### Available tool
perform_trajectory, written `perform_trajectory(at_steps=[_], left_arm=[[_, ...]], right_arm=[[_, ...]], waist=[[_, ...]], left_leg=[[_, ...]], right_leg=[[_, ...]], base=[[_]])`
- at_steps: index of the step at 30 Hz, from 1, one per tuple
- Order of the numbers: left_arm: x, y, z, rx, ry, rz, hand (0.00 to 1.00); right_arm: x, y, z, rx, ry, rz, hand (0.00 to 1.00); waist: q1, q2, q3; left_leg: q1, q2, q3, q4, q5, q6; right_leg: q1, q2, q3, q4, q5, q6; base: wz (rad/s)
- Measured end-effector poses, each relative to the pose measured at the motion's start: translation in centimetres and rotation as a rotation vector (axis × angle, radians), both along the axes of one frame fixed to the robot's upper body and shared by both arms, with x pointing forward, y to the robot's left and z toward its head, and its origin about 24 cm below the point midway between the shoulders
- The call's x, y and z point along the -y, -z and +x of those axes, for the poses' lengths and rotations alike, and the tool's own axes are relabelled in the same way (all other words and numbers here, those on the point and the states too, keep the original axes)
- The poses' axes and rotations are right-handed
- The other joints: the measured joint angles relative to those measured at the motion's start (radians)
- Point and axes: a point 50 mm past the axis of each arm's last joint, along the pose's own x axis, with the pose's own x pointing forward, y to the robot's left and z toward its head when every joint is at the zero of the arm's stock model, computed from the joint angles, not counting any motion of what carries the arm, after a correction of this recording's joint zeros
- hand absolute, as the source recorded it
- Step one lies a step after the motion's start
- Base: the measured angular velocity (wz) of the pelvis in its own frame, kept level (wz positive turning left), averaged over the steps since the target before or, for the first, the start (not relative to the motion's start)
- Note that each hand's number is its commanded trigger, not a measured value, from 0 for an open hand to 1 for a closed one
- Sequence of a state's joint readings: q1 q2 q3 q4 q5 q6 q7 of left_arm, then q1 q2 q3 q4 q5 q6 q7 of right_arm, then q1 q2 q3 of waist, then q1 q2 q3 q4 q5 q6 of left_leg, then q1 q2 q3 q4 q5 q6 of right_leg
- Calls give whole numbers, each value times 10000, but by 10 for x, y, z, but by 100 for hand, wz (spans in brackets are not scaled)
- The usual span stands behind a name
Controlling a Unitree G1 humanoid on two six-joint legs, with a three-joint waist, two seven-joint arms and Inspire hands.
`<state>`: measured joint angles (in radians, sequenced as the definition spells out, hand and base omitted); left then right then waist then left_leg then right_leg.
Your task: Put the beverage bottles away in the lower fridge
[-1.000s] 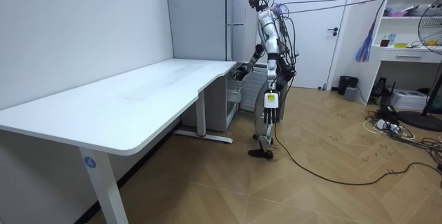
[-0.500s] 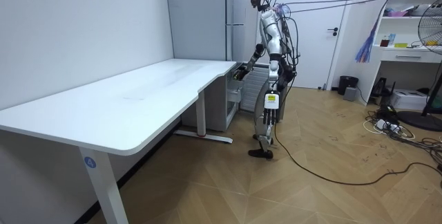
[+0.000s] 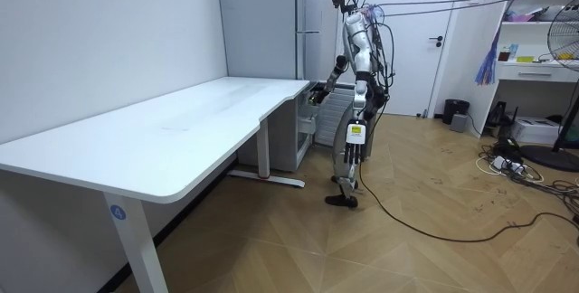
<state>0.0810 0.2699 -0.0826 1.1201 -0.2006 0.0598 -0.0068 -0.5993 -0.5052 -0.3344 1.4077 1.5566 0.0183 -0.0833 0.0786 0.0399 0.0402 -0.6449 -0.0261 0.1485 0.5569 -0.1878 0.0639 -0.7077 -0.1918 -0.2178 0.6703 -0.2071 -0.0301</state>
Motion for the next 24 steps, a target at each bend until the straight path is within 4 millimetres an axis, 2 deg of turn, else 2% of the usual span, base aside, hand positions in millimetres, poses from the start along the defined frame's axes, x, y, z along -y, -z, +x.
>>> perform_trajectory(at_steps=[11, 12, 13, 14, 15, 24], left_arm=[[-2, -1, 0, -49, 37, 520, 0], [-2, -1, 0, -40, 10, 609, 0], [-2, -1, 0, -40, -1, 641, 0], [-3, -1, 0, -28, -7, 670, 0], [-3, -1, 0, -19, -8, 689, 0], [-4, -2, 3, 205, 2, 845, 0]], right_arm=[[11, -3, -9, -2044, 723, -58, 0], [11, -3, -9, -2261, 863, 26, 3], [11, -4, -9, -2367, 936, 74, 13], [12, -4, -11, -2570, 1072, 156, 97], [13, -4, -12, -2758, 1186, 220, 100], [16, -6, -16, -3480, 1902, 486, 100]], waist=[[129, 22, -17], [129, 21, -16], [129, 20, -16], [130, 21, -16], [131, 20, -16], [176, 19, -17]], left_leg=[[-36, 113, 39, -34, -10, -18], [-51, 113, 43, -35, -10, -18], [-55, 112, 43, -35, -9, -18], [-58, 108, 41, -35, -9, -17], [-64, 106, 41, -36, -9, -17], [-104, 116, 31, -39, -10, -15]], right_leg=[[12, 30, -97, -120, 38, -74], [2, 26, -97, -114, 38, -74], [-2, 26, -97, -115, 38, -74], [-2, 26, -94, -116, 35, -69], [-2, 25, -93, -118, 31, -62], [-3, 27, -123, -133, 7, -30]], base=[[-1], [0], [0], [0], [0], [0]])
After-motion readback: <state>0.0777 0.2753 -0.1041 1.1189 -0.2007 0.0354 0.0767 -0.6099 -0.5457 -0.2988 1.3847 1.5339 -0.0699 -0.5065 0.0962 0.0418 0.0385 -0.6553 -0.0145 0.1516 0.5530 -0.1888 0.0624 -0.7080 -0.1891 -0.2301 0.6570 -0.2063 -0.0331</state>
